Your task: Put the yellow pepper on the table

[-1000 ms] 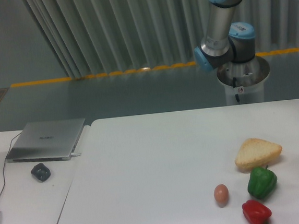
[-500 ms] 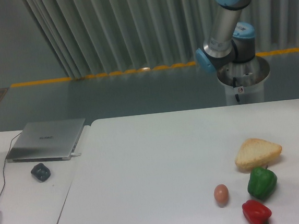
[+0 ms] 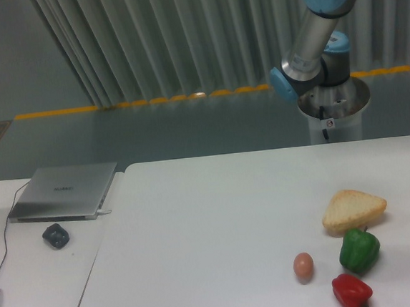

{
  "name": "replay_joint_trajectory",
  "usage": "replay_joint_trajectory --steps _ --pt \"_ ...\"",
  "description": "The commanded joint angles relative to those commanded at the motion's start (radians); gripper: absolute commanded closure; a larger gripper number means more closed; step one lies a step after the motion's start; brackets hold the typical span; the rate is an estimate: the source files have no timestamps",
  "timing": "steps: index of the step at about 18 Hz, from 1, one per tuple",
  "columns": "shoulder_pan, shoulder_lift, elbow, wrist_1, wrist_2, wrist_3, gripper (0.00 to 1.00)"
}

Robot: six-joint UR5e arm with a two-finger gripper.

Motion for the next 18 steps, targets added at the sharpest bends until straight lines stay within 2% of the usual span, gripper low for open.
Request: replay_joint_trajectory --steps 5,11,18 --pt "0.043 -0.002 -0.011 0.0 0.002 -0.113 0.0" --pt "0.081 -0.023 -0.011 0.017 0.005 -0.118 0.0" --pt "0.083 -0.046 -0.003 0.018 0.006 -0.15 0.0"
